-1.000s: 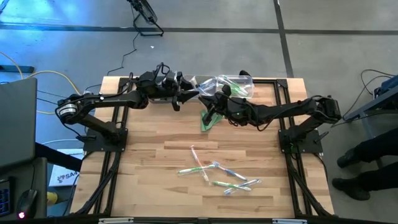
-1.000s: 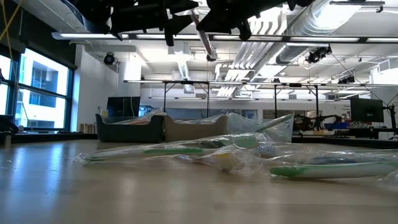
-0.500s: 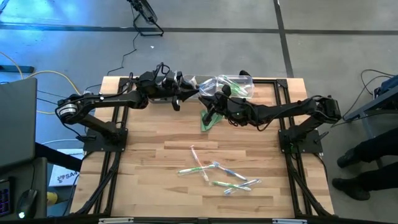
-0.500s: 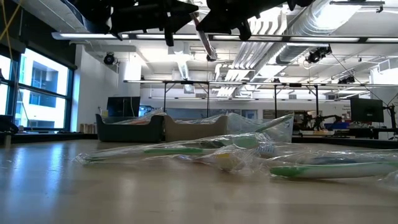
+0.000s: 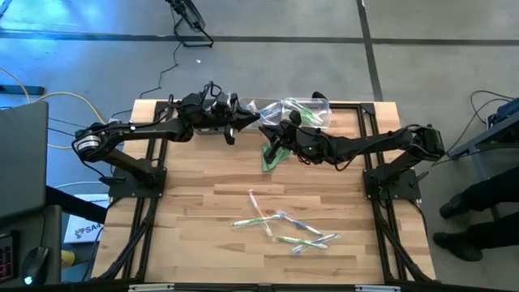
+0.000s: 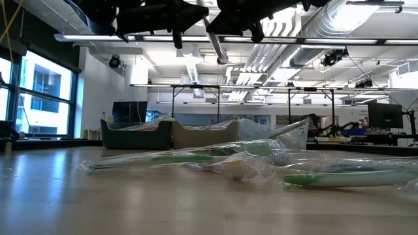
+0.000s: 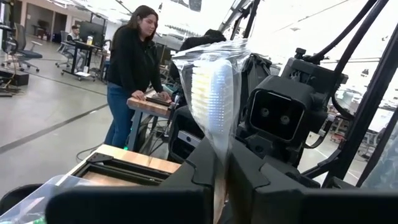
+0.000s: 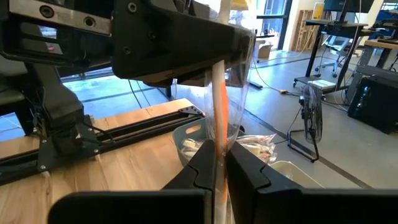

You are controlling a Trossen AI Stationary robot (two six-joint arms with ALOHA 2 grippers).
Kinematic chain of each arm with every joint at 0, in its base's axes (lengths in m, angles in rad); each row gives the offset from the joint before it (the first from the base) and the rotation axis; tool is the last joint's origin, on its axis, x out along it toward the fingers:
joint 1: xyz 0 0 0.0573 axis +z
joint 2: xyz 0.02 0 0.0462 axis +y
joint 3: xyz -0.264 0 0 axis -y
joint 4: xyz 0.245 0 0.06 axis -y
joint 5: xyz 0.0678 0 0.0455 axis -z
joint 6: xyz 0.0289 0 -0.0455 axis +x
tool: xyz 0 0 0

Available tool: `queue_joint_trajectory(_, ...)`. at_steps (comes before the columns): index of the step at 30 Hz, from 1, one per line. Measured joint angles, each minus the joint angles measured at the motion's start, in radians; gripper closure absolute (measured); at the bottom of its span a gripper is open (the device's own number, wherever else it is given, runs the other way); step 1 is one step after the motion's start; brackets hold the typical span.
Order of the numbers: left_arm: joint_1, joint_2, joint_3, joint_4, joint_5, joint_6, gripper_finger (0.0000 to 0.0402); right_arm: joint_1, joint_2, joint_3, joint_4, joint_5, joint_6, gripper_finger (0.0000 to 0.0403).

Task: Pick & Place Toothbrushes
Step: Put the orange toothbrush into the dark blue bin

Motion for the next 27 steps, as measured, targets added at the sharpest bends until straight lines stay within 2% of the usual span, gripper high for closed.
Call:
queue_joint_trajectory(5,0.001,-0.001,0.0,-0.003,0.001,-0.012,0.0383,-0.001,0.0,-0.001,-0.002,-0.055,0.003,0.0388)
queue_joint_trajectory(9,0.001,-0.002,0.0,-0.007,0.001,-0.025,0.0393,-0.001,0.0,-0.001,-0.002,-0.074,0.002,0.0359)
queue_joint_trajectory(18,0.002,-0.002,0.0,-0.008,-0.008,-0.025,0.0392,0.001,-0.002,-0.001,0.0,-0.086,0.0,0.0242)
queue_joint_trajectory(23,0.002,-0.001,0.0,-0.008,-0.01,0.002,0.0393,0.009,-0.024,-0.001,-0.004,-0.073,-0.001,0.0163)
queue_joint_trajectory(27,0.003,0.0,0.0,-0.008,-0.01,0.01,0.0393,0.015,-0.071,-0.001,-0.043,-0.059,-0.003,0.0117)
